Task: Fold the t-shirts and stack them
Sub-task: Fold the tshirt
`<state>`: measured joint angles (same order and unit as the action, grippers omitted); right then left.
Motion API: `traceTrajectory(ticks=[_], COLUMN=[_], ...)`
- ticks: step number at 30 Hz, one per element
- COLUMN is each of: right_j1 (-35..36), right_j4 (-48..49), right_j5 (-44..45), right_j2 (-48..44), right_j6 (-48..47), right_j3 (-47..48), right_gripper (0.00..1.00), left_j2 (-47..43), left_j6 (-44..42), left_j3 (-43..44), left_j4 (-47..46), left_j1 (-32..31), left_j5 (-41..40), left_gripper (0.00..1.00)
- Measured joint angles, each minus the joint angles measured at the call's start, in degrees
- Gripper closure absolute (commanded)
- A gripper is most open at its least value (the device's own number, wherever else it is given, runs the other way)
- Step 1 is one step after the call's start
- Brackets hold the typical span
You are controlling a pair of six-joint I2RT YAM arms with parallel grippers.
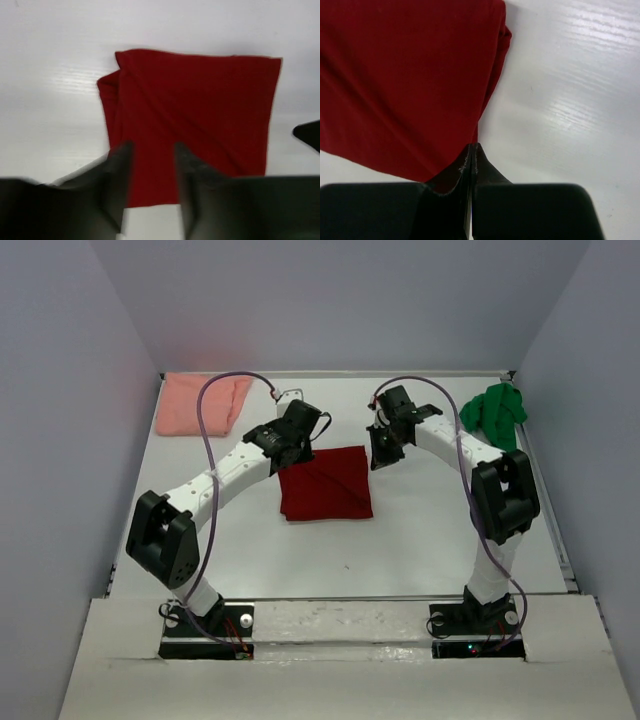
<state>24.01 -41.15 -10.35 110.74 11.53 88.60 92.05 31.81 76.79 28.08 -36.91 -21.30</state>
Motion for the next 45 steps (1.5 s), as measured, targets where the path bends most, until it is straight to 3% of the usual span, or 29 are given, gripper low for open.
traceTrajectory(ticks=[7,13,20,30,45], right_j1=[0.0,0.1,0.1,0.1,1.1], right_j4=[2.3,2.6,2.2,1.3,1.1], right_j5=[-2.0,-3.3,-5.6,-8.4,-4.1], right_j2=[-3.6,-3.6,0.5,8.2,11.3], right_j6=[0.9,0.9,0.7,0.7,3.0], right_j3=[-4.0,-4.3,2.6,9.9,9.8], right_gripper=[1.00,1.00,1.00,1.00,1.00], left_j2=[1.3,7.7,13.6,13.6,11.1], left_j6=[-1.4,-2.6,-3.0,-3.1,-3.1], left_j3=[-1.4,-3.2,-4.7,-4.9,-6.0], left_j4=[-7.0,-12.9,-16.3,-15.1,-10.2], left_j1=[1.8,4.0,5.5,5.9,6.5], left_j5=[10.6,22.8,30.5,29.1,22.2], left_gripper=[1.00,1.00,1.00,1.00,1.00])
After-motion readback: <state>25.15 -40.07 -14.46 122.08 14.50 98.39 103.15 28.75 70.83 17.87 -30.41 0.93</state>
